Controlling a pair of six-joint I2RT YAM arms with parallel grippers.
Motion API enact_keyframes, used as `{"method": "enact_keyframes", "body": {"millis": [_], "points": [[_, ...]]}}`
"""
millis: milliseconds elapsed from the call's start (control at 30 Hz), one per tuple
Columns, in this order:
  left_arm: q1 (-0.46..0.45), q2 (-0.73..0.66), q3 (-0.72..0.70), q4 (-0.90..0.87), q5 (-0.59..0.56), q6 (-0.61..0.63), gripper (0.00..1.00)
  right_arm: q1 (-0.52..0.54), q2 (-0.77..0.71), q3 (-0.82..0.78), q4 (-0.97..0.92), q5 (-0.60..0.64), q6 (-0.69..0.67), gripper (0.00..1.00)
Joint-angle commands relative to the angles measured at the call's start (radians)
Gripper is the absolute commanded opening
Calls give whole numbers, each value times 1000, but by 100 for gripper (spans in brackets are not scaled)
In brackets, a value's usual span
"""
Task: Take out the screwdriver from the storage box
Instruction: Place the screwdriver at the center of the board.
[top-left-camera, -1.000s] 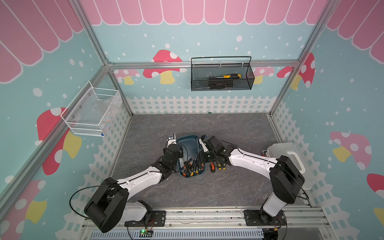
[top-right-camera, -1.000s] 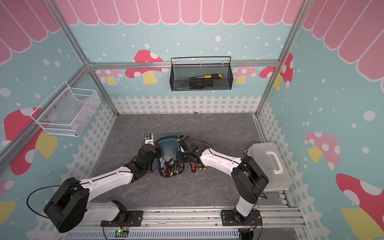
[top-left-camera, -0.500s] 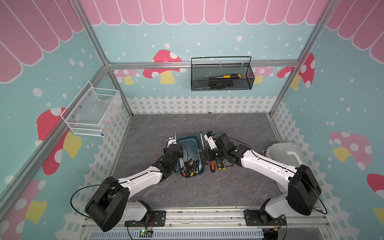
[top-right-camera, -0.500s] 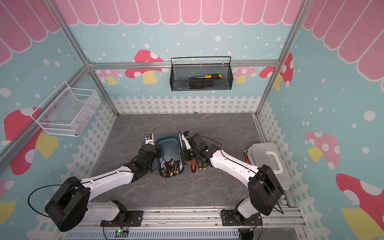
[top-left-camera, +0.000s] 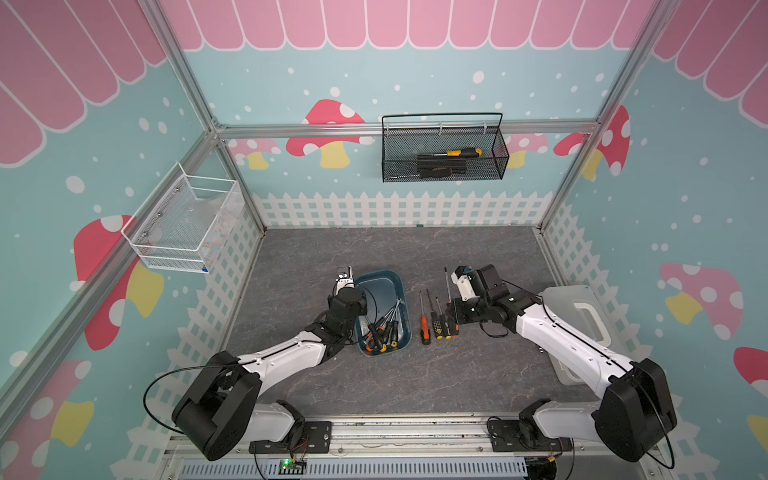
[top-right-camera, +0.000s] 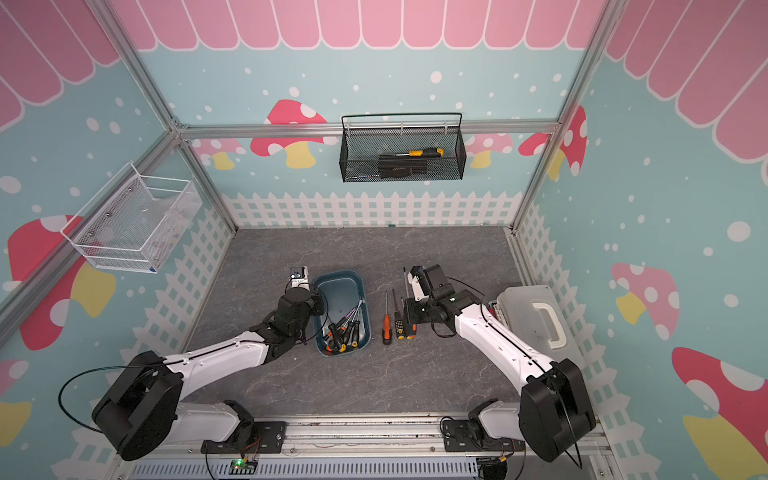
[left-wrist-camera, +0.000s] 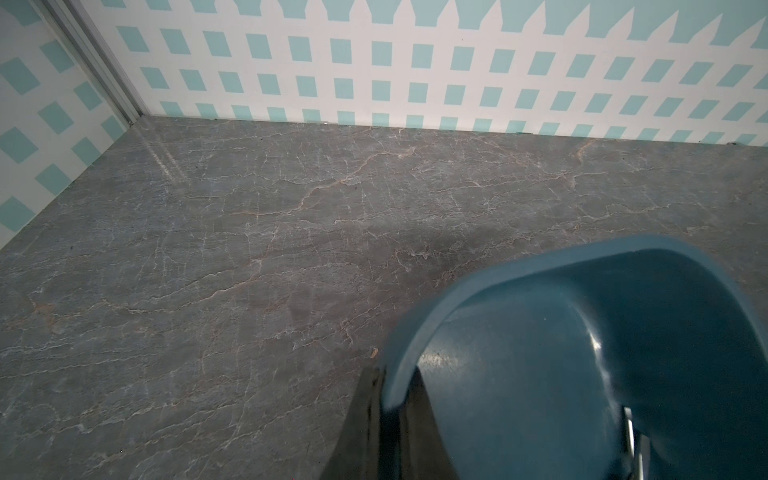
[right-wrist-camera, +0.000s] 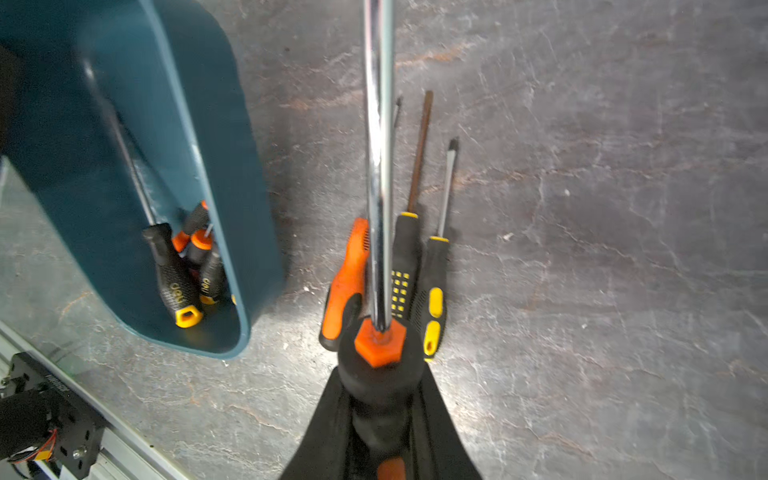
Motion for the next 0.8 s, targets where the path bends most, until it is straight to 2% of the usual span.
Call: {"method": "enact_keyframes", "body": {"millis": [0, 400, 767], "points": [[0, 9, 8, -15, -7, 22, 0, -32, -2, -26, -34, 2, -41, 0], [-2, 5, -3, -6, -4, 16, 0, -90, 92, -24, 1, -14, -82, 0], [-2, -2, -6, -10, -7, 15, 0, -139, 244, 27, 60, -100, -96, 0]]}}
